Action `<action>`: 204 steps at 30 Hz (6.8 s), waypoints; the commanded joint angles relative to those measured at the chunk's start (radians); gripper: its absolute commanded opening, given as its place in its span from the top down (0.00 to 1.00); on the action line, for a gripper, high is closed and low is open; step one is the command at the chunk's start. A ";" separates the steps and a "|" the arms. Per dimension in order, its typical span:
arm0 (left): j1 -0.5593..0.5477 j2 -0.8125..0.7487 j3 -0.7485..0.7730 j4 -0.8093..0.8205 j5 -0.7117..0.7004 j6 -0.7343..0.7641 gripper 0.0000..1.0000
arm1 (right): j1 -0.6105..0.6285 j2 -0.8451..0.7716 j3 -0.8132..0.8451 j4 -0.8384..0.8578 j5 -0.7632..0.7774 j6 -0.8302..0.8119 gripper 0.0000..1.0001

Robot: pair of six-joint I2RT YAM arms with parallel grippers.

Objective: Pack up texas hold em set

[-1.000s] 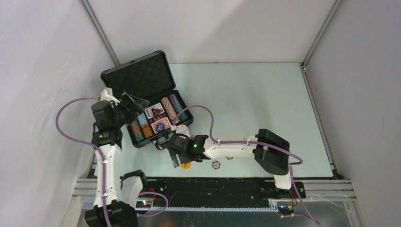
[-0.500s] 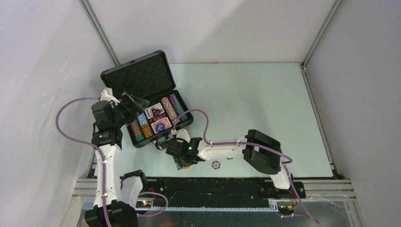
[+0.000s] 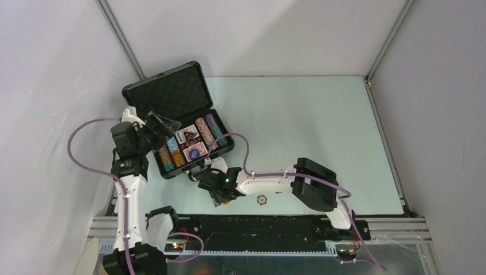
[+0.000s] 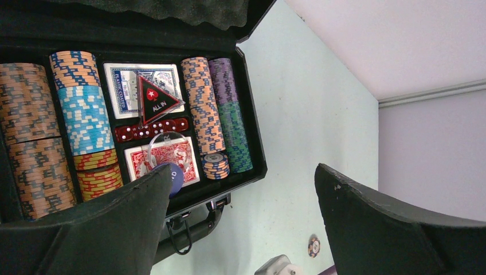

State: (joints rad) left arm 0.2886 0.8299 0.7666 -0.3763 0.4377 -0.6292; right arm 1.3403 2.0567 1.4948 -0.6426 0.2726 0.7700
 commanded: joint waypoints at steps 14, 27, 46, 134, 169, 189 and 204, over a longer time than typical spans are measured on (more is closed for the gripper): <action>0.010 -0.016 -0.006 0.024 0.004 -0.006 0.01 | 0.017 0.066 0.095 -0.082 0.041 -0.016 0.37; 0.011 -0.014 -0.007 0.024 0.003 -0.007 0.01 | 0.014 0.057 0.116 -0.071 0.068 -0.023 0.50; 0.010 -0.011 -0.005 0.024 0.003 -0.007 0.01 | -0.035 0.038 0.199 -0.082 0.092 -0.099 0.53; 0.082 0.057 -0.017 -0.184 -0.834 -0.198 0.00 | -0.600 0.284 0.494 0.137 -0.301 -0.502 0.04; 0.090 0.744 0.176 -0.076 -0.841 -0.140 0.01 | -0.613 -0.209 0.094 0.327 -0.301 -0.470 0.04; -0.007 0.781 0.173 0.020 -0.744 -0.132 0.11 | -0.662 -0.308 -0.014 0.350 -0.324 -0.451 0.03; -0.063 0.882 0.214 0.111 -0.485 -0.064 0.11 | -0.676 -0.337 -0.052 0.353 -0.304 -0.444 0.03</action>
State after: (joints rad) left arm 0.3302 1.6356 0.9768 -0.4175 -0.4969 -0.6781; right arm 0.6727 1.7744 1.4487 -0.3214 -0.0456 0.3183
